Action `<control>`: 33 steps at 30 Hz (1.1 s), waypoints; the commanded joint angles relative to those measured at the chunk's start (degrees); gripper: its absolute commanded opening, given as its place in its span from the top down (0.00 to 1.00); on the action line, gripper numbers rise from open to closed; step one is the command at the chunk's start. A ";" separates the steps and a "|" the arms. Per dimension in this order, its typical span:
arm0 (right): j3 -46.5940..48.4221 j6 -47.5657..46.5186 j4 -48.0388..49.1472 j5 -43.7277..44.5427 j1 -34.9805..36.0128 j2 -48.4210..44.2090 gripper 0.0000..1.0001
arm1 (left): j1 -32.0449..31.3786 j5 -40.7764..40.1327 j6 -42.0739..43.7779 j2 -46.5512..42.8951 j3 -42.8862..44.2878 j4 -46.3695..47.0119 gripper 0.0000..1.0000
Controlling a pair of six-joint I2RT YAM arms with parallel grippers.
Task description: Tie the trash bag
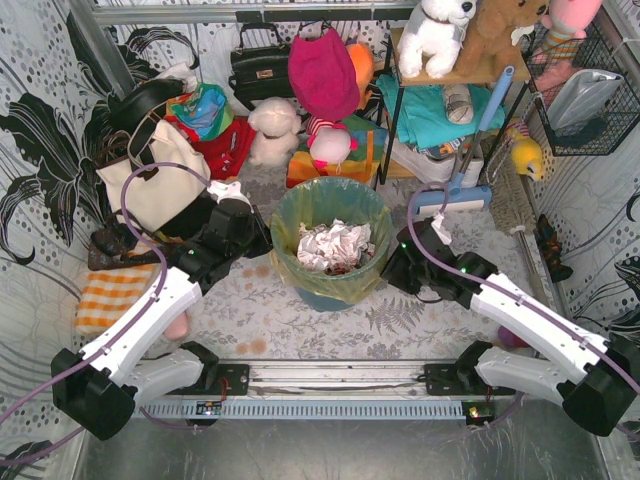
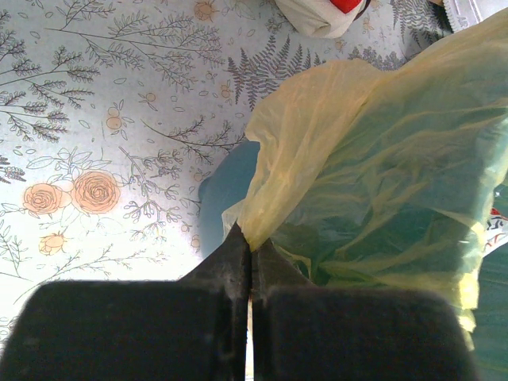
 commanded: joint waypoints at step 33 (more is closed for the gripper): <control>-4.10 -11.42 11.19 -2.86 -8.53 4.50 1.00 | -0.14 -0.47 -1.17 -9.83 -2.46 -8.15 1.00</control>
